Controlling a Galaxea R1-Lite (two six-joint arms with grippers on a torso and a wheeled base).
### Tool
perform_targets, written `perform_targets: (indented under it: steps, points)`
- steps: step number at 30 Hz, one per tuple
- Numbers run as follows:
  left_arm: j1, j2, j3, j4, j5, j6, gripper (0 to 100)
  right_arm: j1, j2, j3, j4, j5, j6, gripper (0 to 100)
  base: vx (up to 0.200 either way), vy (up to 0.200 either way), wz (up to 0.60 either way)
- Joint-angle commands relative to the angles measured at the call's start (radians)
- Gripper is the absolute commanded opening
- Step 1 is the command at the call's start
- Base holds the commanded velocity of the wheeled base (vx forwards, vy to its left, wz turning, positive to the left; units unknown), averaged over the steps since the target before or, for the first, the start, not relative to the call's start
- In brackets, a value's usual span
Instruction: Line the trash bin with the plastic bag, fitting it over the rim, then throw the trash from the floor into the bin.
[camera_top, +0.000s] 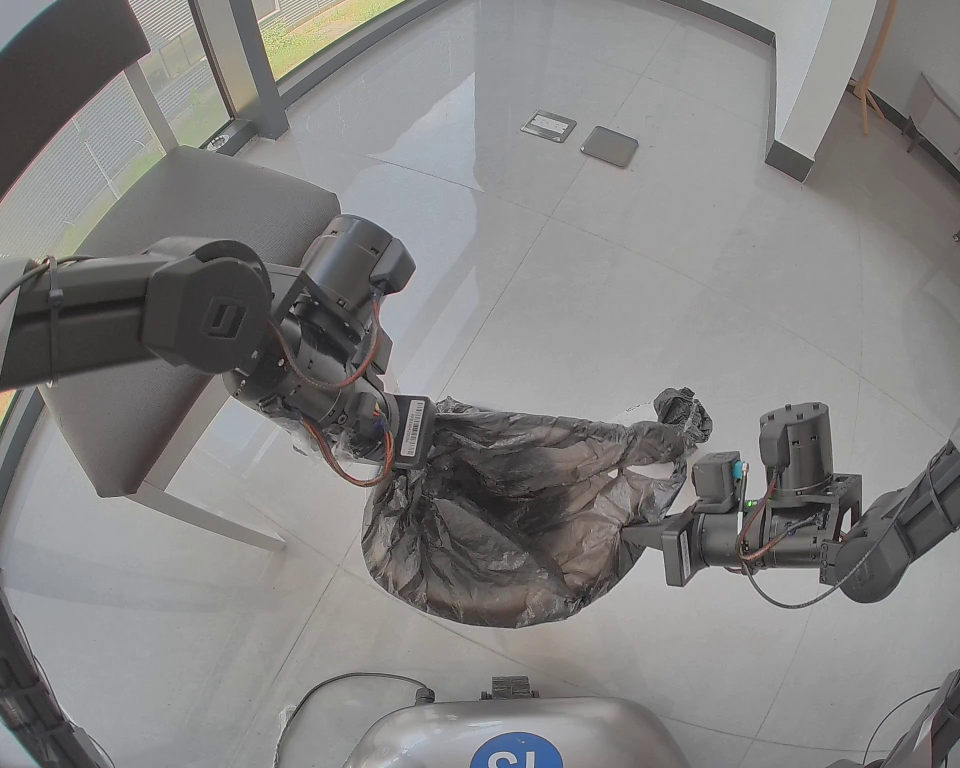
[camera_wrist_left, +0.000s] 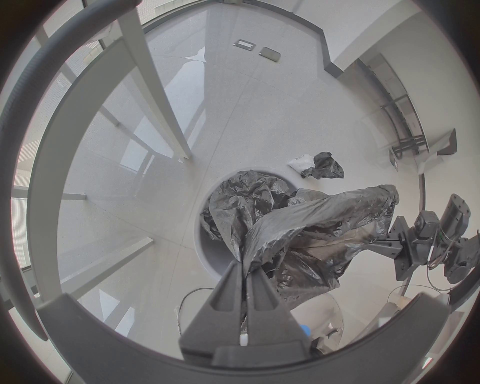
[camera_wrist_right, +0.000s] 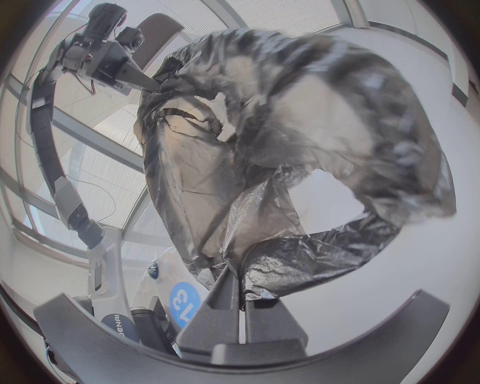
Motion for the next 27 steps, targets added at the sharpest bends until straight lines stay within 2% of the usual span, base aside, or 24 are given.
perform_targets:
  steps: [1,12,17,20,27]
  points:
    - [0.045,0.016,-0.021,-0.01,0.005,-0.004,0,-0.003,0.016,-0.082,0.001,0.0,0.027,0,0.0,0.0,0.0]
    - [0.17,0.044,-0.023,-0.016,0.006,0.009,0,0.059,0.149,-0.25,-0.002,-0.009,0.05,0,0.0,0.0,0.0]
    - [0.159,0.085,-0.034,-0.05,0.003,0.008,0,0.065,0.174,-0.275,-0.013,-0.01,0.083,0,0.0,0.0,0.0]
    - [0.124,0.157,-0.094,-0.106,0.005,-0.001,0,0.034,0.183,-0.273,-0.038,-0.01,0.085,0,0.0,0.0,0.0]
    - [0.107,0.216,-0.161,-0.09,0.008,-0.001,0,-0.001,0.178,-0.264,-0.041,-0.01,0.097,0,0.0,0.0,0.0]
